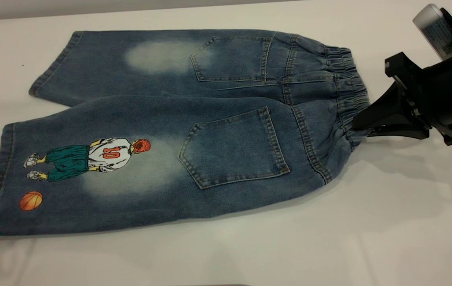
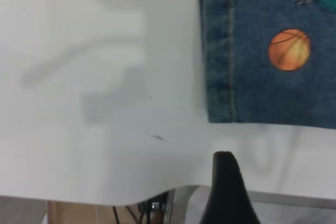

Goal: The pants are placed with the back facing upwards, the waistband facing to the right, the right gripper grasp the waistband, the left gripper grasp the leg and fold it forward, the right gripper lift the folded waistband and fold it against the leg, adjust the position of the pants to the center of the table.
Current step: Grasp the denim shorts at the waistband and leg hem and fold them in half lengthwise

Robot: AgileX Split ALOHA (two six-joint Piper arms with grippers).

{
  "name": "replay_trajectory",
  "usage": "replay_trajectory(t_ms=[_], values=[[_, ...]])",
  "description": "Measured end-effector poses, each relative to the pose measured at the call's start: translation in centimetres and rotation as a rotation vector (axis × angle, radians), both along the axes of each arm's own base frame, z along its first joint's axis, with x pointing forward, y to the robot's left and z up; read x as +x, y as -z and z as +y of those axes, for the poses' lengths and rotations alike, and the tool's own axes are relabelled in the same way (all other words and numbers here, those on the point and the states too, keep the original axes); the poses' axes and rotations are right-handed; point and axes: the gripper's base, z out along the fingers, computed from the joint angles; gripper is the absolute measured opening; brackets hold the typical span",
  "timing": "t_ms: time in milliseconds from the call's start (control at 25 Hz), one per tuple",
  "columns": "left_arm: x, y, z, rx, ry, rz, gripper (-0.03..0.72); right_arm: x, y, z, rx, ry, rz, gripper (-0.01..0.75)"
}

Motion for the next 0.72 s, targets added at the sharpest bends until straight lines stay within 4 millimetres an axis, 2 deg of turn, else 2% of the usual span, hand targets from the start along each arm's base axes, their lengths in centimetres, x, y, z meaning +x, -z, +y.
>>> replay_trajectory(t_ms=[440,720], values=[[1.4,5.8,0.1,0.003,-0.012,0.125,0.441,0.0,0.0,0.0,-0.001,-0.004,0.000,0.035],[1.8,7.6,0.2,0.005,-0.015,0.133,0.453,0.0,0.0,0.0,-0.001,-0.006,0.000,0.036]])
